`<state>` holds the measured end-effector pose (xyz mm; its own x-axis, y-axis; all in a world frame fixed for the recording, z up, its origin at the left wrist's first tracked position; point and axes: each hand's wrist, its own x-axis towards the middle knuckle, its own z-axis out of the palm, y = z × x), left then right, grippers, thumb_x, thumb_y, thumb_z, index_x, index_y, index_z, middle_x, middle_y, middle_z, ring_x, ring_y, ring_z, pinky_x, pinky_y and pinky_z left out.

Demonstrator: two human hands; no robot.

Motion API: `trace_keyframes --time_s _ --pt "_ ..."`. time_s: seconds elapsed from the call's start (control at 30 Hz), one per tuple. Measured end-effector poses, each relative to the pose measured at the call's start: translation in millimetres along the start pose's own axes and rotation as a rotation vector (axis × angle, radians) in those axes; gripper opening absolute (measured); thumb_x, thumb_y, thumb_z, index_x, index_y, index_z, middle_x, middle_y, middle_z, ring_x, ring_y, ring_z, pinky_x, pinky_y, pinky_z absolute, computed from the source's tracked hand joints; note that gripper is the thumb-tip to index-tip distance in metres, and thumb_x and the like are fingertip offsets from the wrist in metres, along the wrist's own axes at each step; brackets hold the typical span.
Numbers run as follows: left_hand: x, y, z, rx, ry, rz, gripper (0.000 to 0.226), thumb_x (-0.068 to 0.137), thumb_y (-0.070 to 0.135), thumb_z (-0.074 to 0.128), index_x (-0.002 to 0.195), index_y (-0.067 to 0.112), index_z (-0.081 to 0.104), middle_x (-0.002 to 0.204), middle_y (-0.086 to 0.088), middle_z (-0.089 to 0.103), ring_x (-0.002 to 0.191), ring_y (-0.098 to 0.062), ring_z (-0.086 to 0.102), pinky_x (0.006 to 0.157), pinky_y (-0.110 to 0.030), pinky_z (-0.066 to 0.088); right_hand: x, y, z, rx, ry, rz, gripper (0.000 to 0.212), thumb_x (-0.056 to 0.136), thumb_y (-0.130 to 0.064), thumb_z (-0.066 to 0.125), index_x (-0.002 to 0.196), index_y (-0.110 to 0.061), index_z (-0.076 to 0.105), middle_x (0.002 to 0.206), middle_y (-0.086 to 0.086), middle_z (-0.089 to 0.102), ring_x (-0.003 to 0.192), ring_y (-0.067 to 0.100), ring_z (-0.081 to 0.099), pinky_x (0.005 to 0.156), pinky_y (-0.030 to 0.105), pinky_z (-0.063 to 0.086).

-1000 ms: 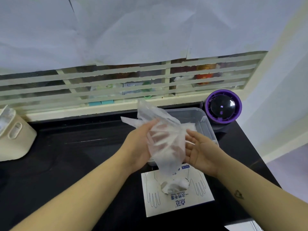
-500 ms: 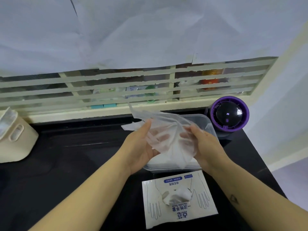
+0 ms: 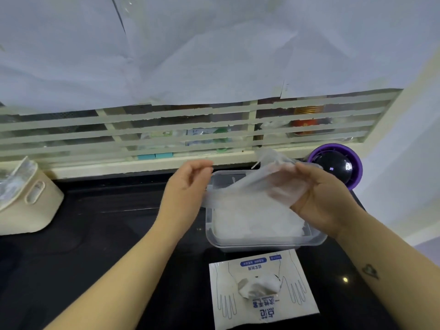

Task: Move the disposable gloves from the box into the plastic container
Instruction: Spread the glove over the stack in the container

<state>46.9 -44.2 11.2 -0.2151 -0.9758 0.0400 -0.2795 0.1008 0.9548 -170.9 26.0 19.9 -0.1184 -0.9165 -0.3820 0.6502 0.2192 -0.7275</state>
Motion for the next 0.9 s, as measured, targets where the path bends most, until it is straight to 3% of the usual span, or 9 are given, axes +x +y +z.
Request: trace_keyframes --time_s 0.1,0.17,0.23,0.33,0.43,0.6,0.7,0.77,0.9 --pt "9 12 5 0.410 -0.279 0.183 0.068 0.088 0.042 0.063 0.146 0.038 0.028 0.147 0.022 0.029 0.131 0.005 0.030 0.107 -0.017 0.025 -6 -10 8 -0.091 -0.129 0.046 0.022 0.092 -0.017 0.044 0.094 -0.004 0.062 0.099 0.015 0.066 0.093 0.028 0.069 0.079 0.047 0.058" --pt "16 28 12 0.552 -0.346 0.380 0.086 0.083 0.055 0.063 0.152 0.034 0.016 0.157 0.016 0.016 0.143 -0.003 0.013 0.114 -0.025 0.014 -8 -18 11 -0.196 -0.183 0.074 0.029 0.096 -0.015 0.039 0.091 -0.002 0.065 0.091 0.015 0.070 0.083 0.026 0.071 0.069 0.040 0.059" --pt "25 42 19 0.584 -0.371 0.524 0.081 0.085 0.054 0.063 0.151 0.030 0.024 0.153 0.012 0.031 0.139 -0.004 0.025 0.117 -0.028 0.016 -9 -26 12 -0.307 -0.215 0.091 0.031 0.095 -0.014 0.040 0.094 0.000 0.068 0.090 0.016 0.071 0.081 0.025 0.071 0.065 0.034 0.058" --pt "34 55 29 0.633 -0.428 0.629 0.043 0.094 0.027 0.060 0.136 0.026 0.051 0.112 0.014 0.060 0.104 -0.003 0.053 0.104 -0.018 0.031 -8 -38 12 -0.443 -0.231 0.106 0.033 0.090 -0.015 0.045 0.110 0.006 0.062 0.098 0.019 0.069 0.086 0.027 0.069 0.067 0.034 0.057" --pt "40 56 34 0.624 -0.471 0.553 0.027 0.097 0.018 0.053 0.121 0.024 0.063 0.088 0.017 0.059 0.076 -0.005 0.059 0.072 -0.008 0.044 -9 -46 8 -0.572 -0.117 0.057 0.023 0.095 -0.013 0.047 0.106 0.000 0.063 0.093 0.014 0.071 0.083 0.024 0.070 0.065 0.034 0.058" --pt "59 45 31 0.575 -0.494 0.316 0.019 0.098 0.024 0.052 0.112 0.027 0.065 0.082 0.006 0.067 0.056 -0.008 0.053 0.055 -0.020 0.048 0 -29 -10 -1.026 0.240 -0.131 0.032 0.099 -0.033 0.047 0.090 -0.012 0.068 0.083 0.007 0.066 0.085 0.033 0.061 0.080 0.036 0.050" --pt "74 33 26 0.689 -0.469 0.202 0.021 0.099 0.026 0.050 0.102 0.020 0.070 0.073 0.008 0.065 0.053 -0.002 0.052 0.054 -0.014 0.041 13 -10 -24 -1.176 0.268 -0.195 0.040 0.099 -0.034 0.046 0.086 -0.002 0.066 0.074 0.006 0.061 0.077 0.042 0.059 0.072 0.039 0.050" --pt "84 22 18 0.701 -0.433 0.058 0.026 0.100 0.025 0.048 0.095 0.010 0.069 0.070 0.004 0.065 0.056 0.001 0.058 0.053 -0.014 0.040 25 2 -36 -1.271 0.276 -0.248 0.040 0.098 -0.031 0.048 0.068 -0.007 0.057 0.061 0.000 0.054 0.060 0.027 0.050 0.060 0.033 0.044" --pt "94 -2 7 0.706 -0.219 -0.089 0.026 0.101 0.022 0.045 0.102 0.013 0.069 0.099 -0.003 0.071 0.088 -0.019 0.065 0.073 -0.029 0.048 53 22 -59 -1.550 0.326 -0.408 0.044 0.099 -0.035 0.045 0.065 -0.008 0.052 0.058 0.008 0.055 0.050 0.019 0.044 0.064 0.030 0.039"
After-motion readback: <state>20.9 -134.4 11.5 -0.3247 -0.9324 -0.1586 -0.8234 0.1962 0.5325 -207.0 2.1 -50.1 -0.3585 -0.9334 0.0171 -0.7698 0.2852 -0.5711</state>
